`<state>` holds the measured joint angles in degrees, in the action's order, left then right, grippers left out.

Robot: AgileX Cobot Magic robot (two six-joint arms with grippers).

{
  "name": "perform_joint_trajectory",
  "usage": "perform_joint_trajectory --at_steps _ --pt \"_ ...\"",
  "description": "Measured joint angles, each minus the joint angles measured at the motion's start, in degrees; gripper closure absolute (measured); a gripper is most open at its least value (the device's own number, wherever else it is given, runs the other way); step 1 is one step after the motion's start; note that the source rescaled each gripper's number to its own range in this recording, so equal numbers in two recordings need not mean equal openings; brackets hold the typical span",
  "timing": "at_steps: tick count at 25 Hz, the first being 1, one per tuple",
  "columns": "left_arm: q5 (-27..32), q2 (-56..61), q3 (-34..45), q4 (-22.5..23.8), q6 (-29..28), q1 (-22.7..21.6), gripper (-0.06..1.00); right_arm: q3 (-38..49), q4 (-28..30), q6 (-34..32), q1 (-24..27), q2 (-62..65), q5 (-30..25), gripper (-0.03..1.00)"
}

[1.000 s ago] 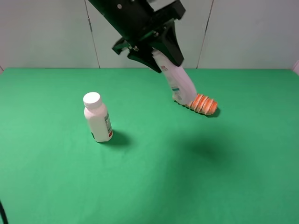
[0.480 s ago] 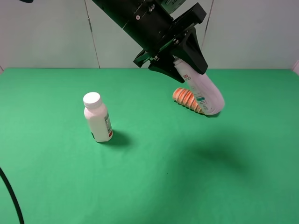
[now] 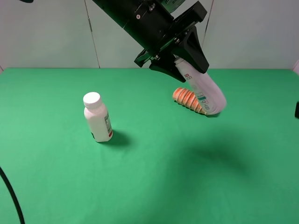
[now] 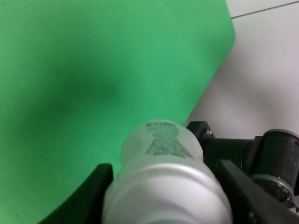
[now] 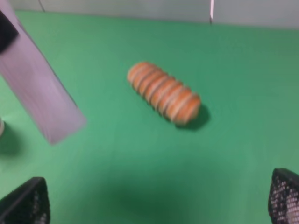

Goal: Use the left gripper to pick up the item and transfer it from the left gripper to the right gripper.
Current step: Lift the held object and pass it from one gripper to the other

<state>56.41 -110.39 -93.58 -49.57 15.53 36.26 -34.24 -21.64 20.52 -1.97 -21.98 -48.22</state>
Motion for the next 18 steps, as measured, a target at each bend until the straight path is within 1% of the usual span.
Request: perform_joint_trajectory --at_steps 5,10,16,18 --pt "-0.05 0.0 0.0 -0.53 0.0 0.0 0.94 -1.26 1.24 1.83 -6.1 -4.41 3.82 -0.03" --pt "-0.22 0.0 0.0 -0.53 0.05 0.0 0.94 -1.26 2.43 3.2 -12.65 -7.07 5.62 -0.03" --pt "-0.22 0.0 0.0 -0.74 0.05 0.0 0.94 -1.26 2.71 4.57 -17.91 -10.28 8.7 -0.03" --pt "-0.24 0.0 0.0 -0.77 0.05 0.0 0.94 -1.31 2.82 5.48 -19.35 -11.84 8.96 -0.03"
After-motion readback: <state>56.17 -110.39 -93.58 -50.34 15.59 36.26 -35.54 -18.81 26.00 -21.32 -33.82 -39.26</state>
